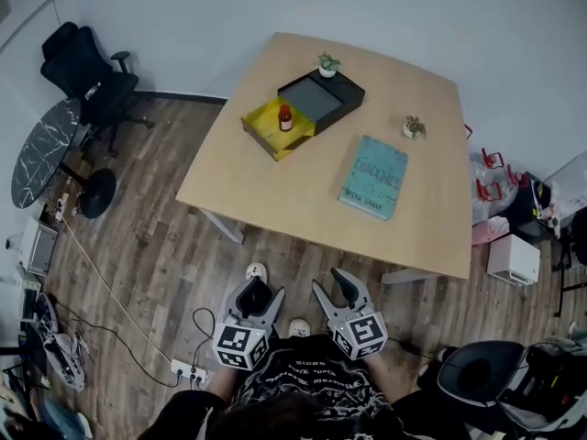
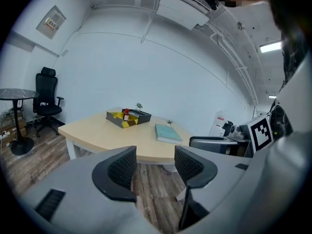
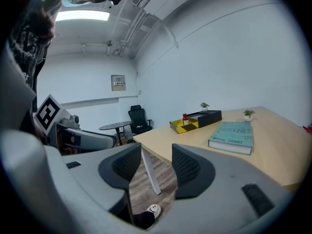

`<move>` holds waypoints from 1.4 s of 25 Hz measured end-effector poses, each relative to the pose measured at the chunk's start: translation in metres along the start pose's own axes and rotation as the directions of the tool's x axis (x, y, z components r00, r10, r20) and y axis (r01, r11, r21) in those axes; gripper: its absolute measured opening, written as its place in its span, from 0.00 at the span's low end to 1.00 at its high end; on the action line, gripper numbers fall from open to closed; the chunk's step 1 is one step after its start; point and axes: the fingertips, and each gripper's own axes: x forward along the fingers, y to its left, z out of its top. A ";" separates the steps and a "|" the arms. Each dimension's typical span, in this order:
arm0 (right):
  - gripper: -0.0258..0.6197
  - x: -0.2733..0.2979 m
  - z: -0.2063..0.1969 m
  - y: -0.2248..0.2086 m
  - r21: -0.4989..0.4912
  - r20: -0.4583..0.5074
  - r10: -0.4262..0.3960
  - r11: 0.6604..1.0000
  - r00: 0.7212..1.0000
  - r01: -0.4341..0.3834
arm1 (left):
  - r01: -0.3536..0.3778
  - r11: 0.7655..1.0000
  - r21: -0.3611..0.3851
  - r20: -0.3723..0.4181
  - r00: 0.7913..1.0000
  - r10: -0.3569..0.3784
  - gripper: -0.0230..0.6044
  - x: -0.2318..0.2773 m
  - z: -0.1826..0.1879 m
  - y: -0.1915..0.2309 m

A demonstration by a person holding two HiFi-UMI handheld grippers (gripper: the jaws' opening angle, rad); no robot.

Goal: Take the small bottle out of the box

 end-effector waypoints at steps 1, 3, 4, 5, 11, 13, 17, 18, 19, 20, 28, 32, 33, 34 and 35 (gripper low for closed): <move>0.36 0.007 0.001 -0.001 0.000 -0.005 -0.002 1.000 1.000 0.002 | 0.011 1.000 0.003 -0.005 1.000 -0.011 0.43 0.006 0.003 0.004; 0.36 0.022 0.006 -0.005 -0.003 -0.009 -0.009 1.000 1.000 0.009 | 0.030 1.000 0.003 -0.015 0.999 -0.030 0.44 0.017 0.008 0.015; 0.36 0.031 0.009 -0.007 -0.003 -0.009 -0.014 1.000 1.000 0.014 | 0.037 0.999 0.002 -0.018 0.999 -0.037 0.44 0.023 0.011 0.022; 0.36 0.040 0.012 -0.010 -0.003 -0.008 -0.020 1.000 1.000 0.020 | 0.044 0.999 0.002 -0.021 0.999 -0.043 0.43 0.029 0.015 0.029; 0.36 0.095 0.029 -0.025 0.020 0.004 -0.063 0.998 0.998 0.063 | 0.116 0.993 0.031 -0.040 0.993 -0.114 0.43 0.073 0.042 0.067; 0.36 0.113 0.036 -0.030 0.023 0.005 -0.083 0.996 0.997 0.083 | 0.142 0.989 0.033 -0.040 0.989 -0.140 0.43 0.089 0.054 0.080; 0.36 0.146 0.052 -0.039 0.036 0.018 -0.133 0.990 0.991 0.133 | 0.190 0.980 0.052 -0.034 0.981 -0.189 0.44 0.114 0.079 0.105; 0.36 0.153 0.056 -0.040 0.038 0.020 -0.148 0.988 0.989 0.147 | 0.198 0.979 0.055 -0.034 0.980 -0.196 0.43 0.118 0.084 0.113; 0.36 0.160 0.059 -0.040 0.037 0.020 -0.160 0.986 0.987 0.160 | 0.204 0.977 0.057 -0.036 0.979 -0.202 0.43 0.121 0.088 0.121; 0.36 0.167 0.061 -0.040 0.034 0.016 -0.169 0.985 0.985 0.169 | 0.209 0.976 0.056 -0.038 0.977 -0.208 0.43 0.125 0.091 0.129; 0.36 0.216 0.077 -0.040 0.044 0.024 -0.229 0.973 0.973 0.228 | 0.254 0.963 0.086 -0.037 0.967 -0.251 0.44 0.149 0.119 0.181; 0.36 0.237 0.087 -0.042 0.049 0.037 -0.262 0.964 0.964 0.260 | 0.275 0.956 0.099 -0.030 0.962 -0.273 0.43 0.159 0.134 0.200; 0.36 0.241 0.089 -0.042 0.051 0.041 -0.266 0.963 0.963 0.264 | 0.277 0.956 0.102 -0.028 0.961 -0.275 0.43 0.161 0.136 0.203; 0.36 0.245 0.090 -0.042 0.055 0.044 -0.270 0.962 0.962 0.267 | 0.275 0.956 0.103 -0.027 0.961 -0.274 0.44 0.163 0.138 0.207; 0.36 0.248 0.092 -0.043 0.058 0.047 -0.273 0.961 0.961 0.270 | 0.272 0.957 0.103 -0.027 0.962 -0.271 0.43 0.165 0.139 0.211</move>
